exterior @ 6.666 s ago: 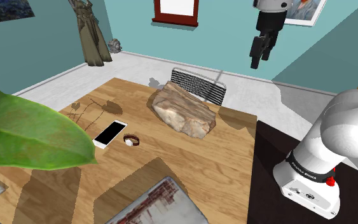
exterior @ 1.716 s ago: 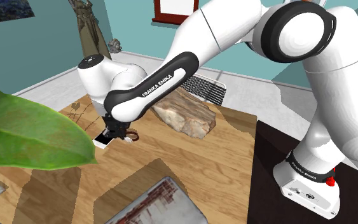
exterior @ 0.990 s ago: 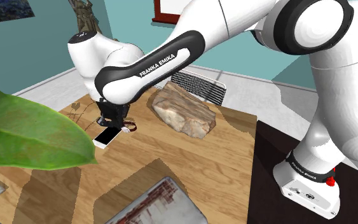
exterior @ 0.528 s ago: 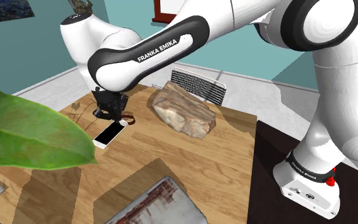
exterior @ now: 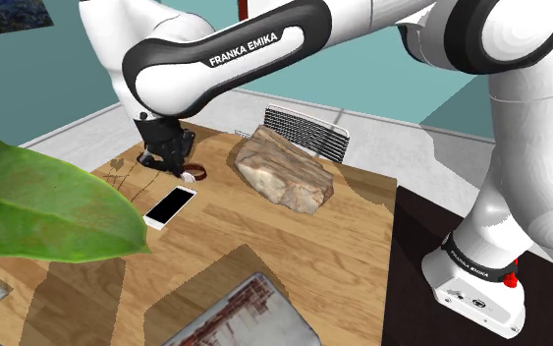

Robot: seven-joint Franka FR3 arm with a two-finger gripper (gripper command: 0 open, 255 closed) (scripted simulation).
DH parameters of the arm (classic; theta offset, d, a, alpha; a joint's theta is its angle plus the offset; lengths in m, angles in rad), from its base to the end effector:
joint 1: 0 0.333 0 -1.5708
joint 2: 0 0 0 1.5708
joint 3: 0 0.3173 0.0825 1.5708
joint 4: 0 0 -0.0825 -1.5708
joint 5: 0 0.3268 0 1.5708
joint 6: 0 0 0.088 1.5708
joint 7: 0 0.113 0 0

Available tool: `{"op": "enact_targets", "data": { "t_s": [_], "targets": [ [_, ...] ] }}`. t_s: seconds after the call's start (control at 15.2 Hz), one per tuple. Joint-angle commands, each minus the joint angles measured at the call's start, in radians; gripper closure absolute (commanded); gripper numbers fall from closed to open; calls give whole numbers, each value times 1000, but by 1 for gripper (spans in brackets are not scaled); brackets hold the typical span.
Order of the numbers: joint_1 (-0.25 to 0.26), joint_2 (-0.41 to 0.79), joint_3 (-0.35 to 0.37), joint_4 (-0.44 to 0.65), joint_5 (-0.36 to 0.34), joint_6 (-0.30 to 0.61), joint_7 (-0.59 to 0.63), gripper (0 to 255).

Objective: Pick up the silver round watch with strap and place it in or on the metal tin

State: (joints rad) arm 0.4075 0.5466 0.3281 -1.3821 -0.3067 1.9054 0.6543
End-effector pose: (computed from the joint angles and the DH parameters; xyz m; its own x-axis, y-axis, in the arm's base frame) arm 0.5298 0.3870 0.4228 0.9873 0.1390 0.0764 0.1316 -0.9868 0.0946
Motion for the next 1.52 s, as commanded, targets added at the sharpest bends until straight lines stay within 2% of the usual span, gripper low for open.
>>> {"op": "enact_targets", "data": {
  "t_s": [0.0,0.13,0.59,0.99,1.45],
  "targets": [
    [2,-2,1,25,3,-27,-5,255],
    [4,-6,3,43,5,-48,-9,255],
    [58,-145,48,-160,25,0,119,255],
    [119,-225,91,-267,41,13,232,255],
    [203,-278,146,-330,53,5,371,255]
  ]
}}
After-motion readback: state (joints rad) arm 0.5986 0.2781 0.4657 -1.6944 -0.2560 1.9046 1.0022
